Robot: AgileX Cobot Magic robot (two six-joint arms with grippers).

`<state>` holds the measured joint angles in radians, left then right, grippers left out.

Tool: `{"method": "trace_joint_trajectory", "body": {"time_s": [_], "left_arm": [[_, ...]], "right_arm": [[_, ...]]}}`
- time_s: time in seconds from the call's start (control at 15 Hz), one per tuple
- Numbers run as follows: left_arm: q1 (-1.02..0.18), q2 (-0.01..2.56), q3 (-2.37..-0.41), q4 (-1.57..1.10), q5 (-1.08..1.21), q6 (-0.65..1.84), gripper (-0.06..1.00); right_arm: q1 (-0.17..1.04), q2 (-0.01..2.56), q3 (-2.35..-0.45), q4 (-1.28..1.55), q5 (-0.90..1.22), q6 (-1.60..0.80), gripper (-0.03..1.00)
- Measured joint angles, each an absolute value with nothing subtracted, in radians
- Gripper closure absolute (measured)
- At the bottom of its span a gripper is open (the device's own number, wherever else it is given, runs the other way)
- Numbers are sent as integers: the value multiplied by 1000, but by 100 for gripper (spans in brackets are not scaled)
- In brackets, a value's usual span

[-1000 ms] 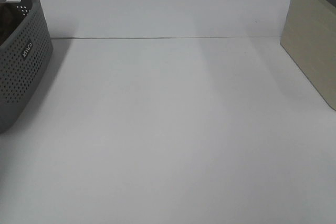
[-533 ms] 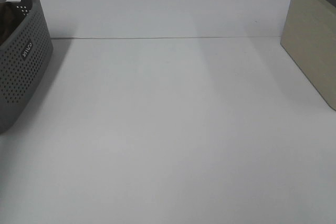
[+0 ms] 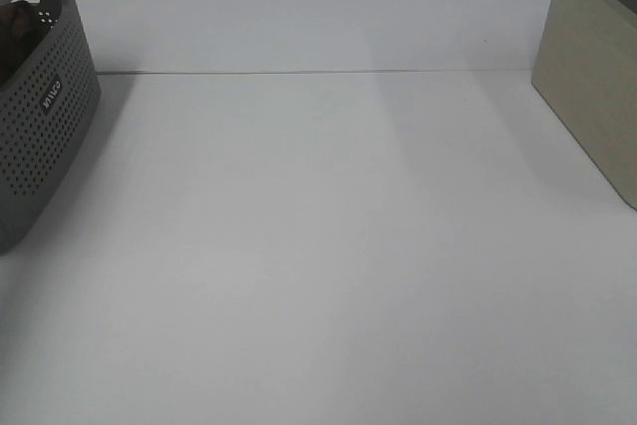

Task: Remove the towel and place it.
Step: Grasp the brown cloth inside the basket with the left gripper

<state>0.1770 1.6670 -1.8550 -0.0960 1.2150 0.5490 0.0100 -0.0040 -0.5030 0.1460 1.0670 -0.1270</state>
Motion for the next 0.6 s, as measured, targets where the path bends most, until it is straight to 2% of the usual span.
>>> {"method": "trace_joint_trajectory", "body": {"time_s": [0.6], "left_arm": [[177,1624,-1855,-107,1216,549,94]], "right_arm": [[10,-4,-503,146,1067,-127,20]]}}
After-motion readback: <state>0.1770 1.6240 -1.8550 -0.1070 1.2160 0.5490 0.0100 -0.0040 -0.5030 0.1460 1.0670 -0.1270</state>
